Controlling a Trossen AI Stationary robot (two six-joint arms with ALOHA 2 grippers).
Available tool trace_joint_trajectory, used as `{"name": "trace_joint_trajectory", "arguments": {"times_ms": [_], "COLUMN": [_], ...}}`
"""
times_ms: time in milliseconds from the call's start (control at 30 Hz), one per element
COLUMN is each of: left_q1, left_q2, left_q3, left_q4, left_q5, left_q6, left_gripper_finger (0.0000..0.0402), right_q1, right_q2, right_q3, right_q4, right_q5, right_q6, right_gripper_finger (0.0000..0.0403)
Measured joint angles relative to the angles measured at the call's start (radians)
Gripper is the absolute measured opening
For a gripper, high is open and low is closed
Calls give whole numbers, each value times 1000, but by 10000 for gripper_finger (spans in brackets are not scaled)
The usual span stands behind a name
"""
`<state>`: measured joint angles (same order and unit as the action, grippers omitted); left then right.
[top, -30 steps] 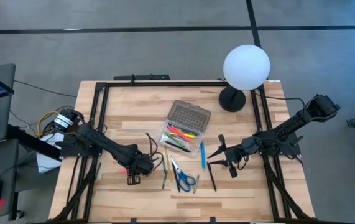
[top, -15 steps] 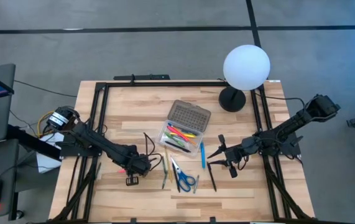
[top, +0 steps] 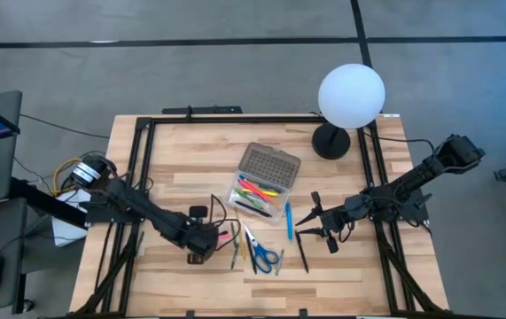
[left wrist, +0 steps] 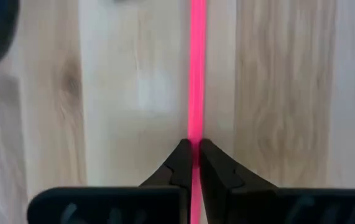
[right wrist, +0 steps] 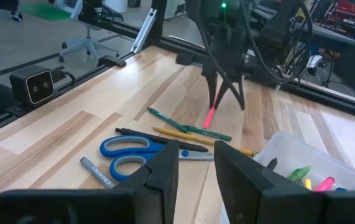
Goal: Pick & place school supplies into a supply box
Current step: Put the pink pencil into the gray supply box
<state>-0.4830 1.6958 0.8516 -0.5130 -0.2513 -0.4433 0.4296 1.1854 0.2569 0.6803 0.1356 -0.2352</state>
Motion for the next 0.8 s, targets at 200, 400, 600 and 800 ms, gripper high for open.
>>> {"name": "trace_joint_trajectory", "arguments": {"times_ms": [200,400,600,800], "left_q1": [-21,-31,-30,-27], "left_q2": [-19,-23,-25,-27], "left_q3": [0,0,1,2], "left_q4": [33,23,14,15], "left_q5": [-44,-41,-33,7], "left_q6": [14,19,-13,-14], "left_gripper_finger": [3,3,2,20], "right_q1": [0,0,0,0], "right_q2": [0,0,0,0], "right_q3": [0,0,0,0], "right_q4": [1,3,7,8], "right_q5": [0,0,0,0], "right_q6": [0,0,0,0], "right_gripper_finger": [97,97,97,97]}}
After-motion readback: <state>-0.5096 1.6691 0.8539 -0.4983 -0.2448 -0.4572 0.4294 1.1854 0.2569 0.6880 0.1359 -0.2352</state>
